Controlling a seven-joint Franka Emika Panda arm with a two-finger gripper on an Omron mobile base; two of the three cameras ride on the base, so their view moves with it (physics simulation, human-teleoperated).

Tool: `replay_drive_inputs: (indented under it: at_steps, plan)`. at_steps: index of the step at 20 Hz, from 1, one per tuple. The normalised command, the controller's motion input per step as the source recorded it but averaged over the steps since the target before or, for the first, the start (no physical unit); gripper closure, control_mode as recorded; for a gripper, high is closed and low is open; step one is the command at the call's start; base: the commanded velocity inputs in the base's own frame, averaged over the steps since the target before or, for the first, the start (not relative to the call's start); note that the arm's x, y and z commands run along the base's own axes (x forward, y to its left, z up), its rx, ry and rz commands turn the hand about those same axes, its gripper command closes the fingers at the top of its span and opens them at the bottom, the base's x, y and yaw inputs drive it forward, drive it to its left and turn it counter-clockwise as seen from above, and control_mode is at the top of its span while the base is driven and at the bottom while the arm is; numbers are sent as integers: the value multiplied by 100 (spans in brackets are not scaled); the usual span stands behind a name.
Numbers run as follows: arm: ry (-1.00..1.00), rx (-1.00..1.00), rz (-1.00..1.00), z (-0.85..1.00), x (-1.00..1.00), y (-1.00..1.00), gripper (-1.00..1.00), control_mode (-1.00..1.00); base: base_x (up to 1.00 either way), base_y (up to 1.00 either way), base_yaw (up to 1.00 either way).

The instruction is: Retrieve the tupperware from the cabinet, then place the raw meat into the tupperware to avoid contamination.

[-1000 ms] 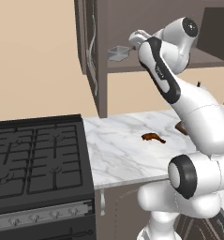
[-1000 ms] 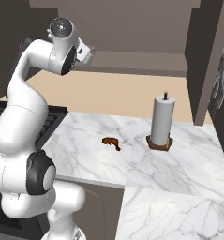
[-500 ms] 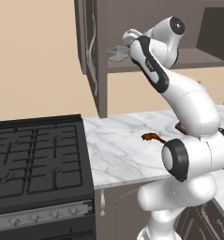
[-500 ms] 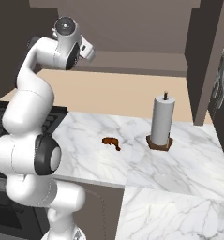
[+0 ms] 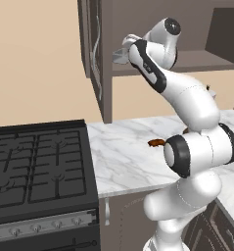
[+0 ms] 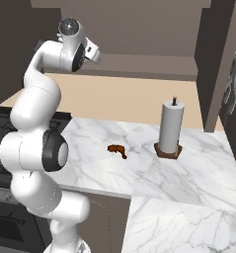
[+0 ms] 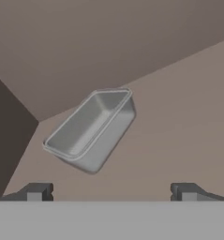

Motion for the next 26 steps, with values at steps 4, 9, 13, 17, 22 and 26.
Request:
replay_drive_inputs:
  at_steps: [4, 9, 13, 17, 22, 26]
  plan:
    - [0, -4, 0, -8, 34, 3, -100, -100, 0, 0, 0]
    - [0, -1, 0, 0, 40, 4, -100, -100, 0, 0, 0]
    - [0, -2, 0, 0, 39, 6, -100, -100, 0, 0, 0]
    - [0, -3, 0, 0, 38, 9, -100, -100, 0, 0, 0]
    - [0, -5, 0, -3, 35, 12, -100, -100, 0, 0, 0]
    - [4, -9, 0, -18, 11, 7, -100, -100, 0, 0, 0]
